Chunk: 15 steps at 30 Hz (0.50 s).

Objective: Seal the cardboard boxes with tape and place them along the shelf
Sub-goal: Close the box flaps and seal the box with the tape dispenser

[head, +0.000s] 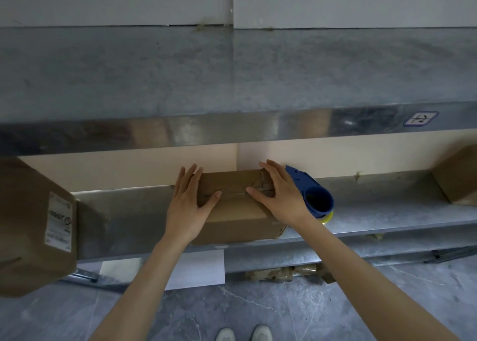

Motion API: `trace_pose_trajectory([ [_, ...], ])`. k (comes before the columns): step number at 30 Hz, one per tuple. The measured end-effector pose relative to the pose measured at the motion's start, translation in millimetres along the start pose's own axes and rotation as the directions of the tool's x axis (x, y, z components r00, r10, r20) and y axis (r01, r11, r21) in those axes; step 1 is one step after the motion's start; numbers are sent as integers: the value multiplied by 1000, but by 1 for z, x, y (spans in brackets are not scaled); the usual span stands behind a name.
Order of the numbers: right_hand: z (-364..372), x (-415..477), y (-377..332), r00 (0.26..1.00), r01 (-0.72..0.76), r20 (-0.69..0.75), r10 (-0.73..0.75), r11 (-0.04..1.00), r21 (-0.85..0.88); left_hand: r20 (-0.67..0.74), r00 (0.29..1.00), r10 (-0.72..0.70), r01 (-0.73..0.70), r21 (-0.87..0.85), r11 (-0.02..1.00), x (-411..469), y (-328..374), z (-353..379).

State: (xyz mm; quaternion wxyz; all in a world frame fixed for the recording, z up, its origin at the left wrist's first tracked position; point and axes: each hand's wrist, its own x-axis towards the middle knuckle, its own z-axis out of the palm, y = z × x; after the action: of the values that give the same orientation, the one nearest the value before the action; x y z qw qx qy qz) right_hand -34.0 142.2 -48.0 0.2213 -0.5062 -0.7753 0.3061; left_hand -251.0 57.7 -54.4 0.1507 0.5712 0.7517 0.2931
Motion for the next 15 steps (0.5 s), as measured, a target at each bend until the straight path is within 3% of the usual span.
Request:
trace_pose_trajectory([
  [5,-5,6,-3,993,-94,83,83,984,149,69,995,-73,72,15,997,10,2,-5],
  [10,2,2,-5,997,-55,-41,58,996,76,21,995,-96,97,-29,995,8,7,0],
  [15,-1,0,-3,997,-51,-42,61,974,219,22,995,-93,95,-104,990,9,3,0],
])
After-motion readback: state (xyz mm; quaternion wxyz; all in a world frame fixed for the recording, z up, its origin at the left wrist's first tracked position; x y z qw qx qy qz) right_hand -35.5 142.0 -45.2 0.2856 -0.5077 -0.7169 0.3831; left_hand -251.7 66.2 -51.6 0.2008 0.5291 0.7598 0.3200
